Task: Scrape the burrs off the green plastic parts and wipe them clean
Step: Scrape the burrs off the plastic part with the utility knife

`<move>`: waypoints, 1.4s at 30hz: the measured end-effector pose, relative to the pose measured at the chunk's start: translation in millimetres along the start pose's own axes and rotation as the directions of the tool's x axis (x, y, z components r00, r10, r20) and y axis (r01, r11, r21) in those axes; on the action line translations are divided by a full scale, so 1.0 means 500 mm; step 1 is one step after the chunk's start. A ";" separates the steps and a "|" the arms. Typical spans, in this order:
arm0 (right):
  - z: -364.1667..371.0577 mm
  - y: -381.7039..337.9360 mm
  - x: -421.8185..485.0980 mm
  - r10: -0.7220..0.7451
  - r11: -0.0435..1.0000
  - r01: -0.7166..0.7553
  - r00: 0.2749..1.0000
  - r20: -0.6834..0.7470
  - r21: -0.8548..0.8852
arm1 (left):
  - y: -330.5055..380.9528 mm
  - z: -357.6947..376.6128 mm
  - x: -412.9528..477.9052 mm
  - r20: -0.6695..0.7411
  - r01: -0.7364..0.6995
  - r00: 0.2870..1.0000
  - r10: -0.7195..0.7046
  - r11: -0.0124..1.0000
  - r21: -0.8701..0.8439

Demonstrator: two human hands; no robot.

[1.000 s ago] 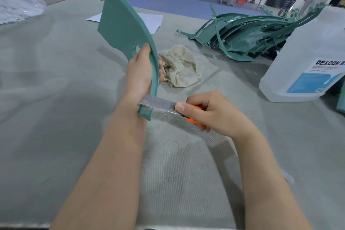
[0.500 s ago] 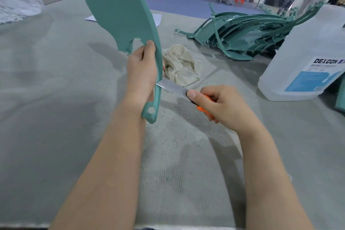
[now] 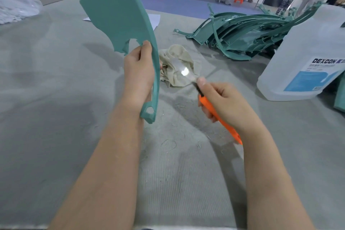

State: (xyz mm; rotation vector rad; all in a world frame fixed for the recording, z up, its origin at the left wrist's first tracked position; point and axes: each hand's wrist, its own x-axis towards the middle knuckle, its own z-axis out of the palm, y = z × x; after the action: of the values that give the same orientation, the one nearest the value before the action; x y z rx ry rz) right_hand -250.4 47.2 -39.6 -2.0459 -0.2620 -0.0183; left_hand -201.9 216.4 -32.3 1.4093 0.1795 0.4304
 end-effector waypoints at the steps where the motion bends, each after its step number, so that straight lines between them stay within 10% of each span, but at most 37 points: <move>1: 0.004 -0.002 0.001 0.028 0.998 -0.024 0.998 -0.050 0.064 | -0.002 0.002 -0.001 -0.002 -0.003 1.000 0.003 1.000 0.004; 7: 0.029 -0.008 0.006 0.176 0.947 -0.205 0.975 0.134 0.247 | -0.019 0.020 -0.005 -0.041 -0.120 0.991 0.125 0.987 0.106; 17: -0.002 0.005 0.021 0.074 0.965 0.114 0.745 -0.662 0.236 | -0.043 0.041 -0.029 0.307 -0.416 0.909 0.282 0.649 0.637; 29: -0.064 0.043 0.025 0.068 0.970 0.127 0.683 -0.727 0.209 | -0.035 0.005 -0.023 0.642 -0.517 0.766 -0.037 0.559 0.649; 38: -0.054 0.038 0.031 0.102 0.959 0.100 0.748 -0.656 0.264 | -0.027 0.009 -0.022 0.201 -0.268 0.950 0.239 0.292 0.918; 42: -0.036 0.026 0.033 0.177 0.873 0.168 0.766 -0.618 0.458 | -0.022 0.027 -0.038 0.120 -0.375 0.860 0.496 0.455 0.807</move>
State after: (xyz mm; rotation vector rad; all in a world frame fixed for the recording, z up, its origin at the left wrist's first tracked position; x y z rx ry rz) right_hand -230.1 28.6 -40.5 -1.4131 0.1716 -0.5960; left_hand -212.1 195.4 -43.3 2.3836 0.1161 0.9680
